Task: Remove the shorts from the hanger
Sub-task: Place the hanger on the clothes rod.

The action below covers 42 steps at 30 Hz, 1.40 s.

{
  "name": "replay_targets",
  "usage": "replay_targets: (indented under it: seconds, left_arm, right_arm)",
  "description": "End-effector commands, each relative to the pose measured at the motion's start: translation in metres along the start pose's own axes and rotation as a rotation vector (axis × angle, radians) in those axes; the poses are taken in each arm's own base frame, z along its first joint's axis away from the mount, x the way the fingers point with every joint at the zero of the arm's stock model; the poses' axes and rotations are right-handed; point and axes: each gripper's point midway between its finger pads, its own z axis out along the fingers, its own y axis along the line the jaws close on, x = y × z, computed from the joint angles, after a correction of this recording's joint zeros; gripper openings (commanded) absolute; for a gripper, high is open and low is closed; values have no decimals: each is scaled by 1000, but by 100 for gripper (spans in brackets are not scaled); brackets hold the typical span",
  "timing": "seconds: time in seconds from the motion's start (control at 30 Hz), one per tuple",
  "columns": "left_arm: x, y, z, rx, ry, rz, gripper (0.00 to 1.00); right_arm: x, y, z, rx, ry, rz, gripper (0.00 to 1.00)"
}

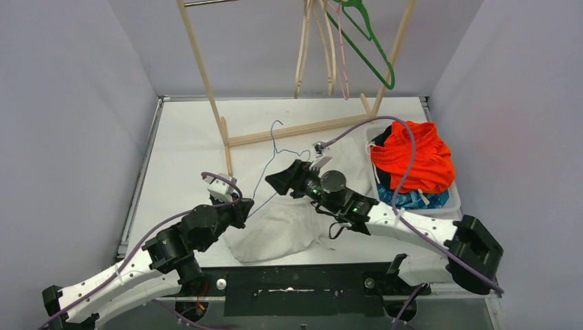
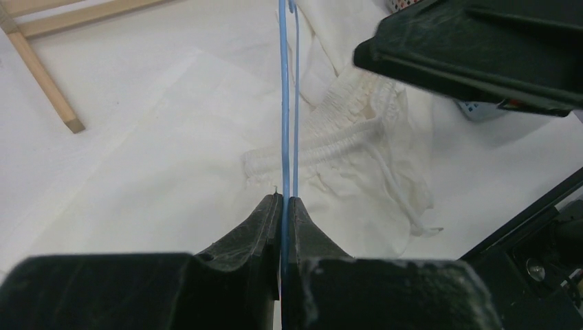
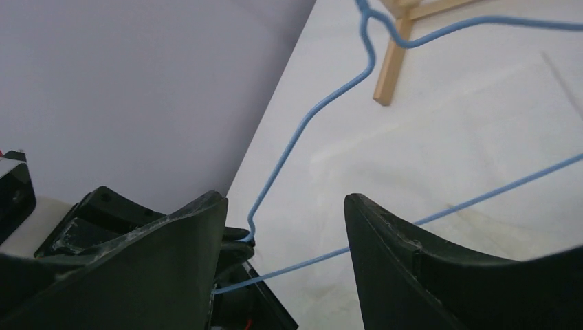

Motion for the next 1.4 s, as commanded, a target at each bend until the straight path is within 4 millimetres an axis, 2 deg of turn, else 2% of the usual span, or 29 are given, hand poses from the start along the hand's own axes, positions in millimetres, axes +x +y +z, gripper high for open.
replay_targets:
  seconds: [0.0, 0.2, 0.3, 0.5, 0.53, 0.67, 0.7, 0.9, 1.03, 1.23, 1.3, 1.37]
  left_arm:
    - [-53, -16, -6, 80, -228, -57, 0]
    - [-46, -16, -10, 98, -210, -47, 0]
    - [-41, -19, -7, 105, -188, -36, 0]
    - [-35, -15, -6, 71, -139, -44, 0]
    - [-36, -14, -8, 67, -139, -54, 1]
    - [-27, -21, -16, 122, -86, -71, 30]
    - [-21, -23, -17, 137, -58, -70, 34]
    - [7, -23, -16, 107, 93, -100, 38]
    - [5, -24, -15, 106, 90, -115, 34]
    - [5, -13, -14, 20, 113, -118, 22]
    - [6, -13, -14, 17, 122, -119, 15]
    - [7, -15, -15, 25, 125, -127, 3]
  right_arm:
    - [-24, 52, 34, -119, -139, 130, 63]
    - [-12, 64, 54, -197, -121, 189, 54]
    - [-10, 76, 61, -239, -93, 189, 39]
    - [-3, 78, 64, -270, -73, 233, 6]
    - [-2, 77, 64, -269, -69, 234, 4]
    - [-4, 75, 61, -275, -69, 246, 0]
    - [-6, 74, 61, -273, -70, 246, 0]
    - [-8, 68, 55, -264, -66, 249, 0]
    - [-7, 66, 54, -260, -56, 240, 0]
    - [-5, 62, 55, -246, -45, 232, 0]
    - [-4, 61, 55, -243, -43, 231, 0]
    - [-3, 61, 56, -243, -40, 231, 0]
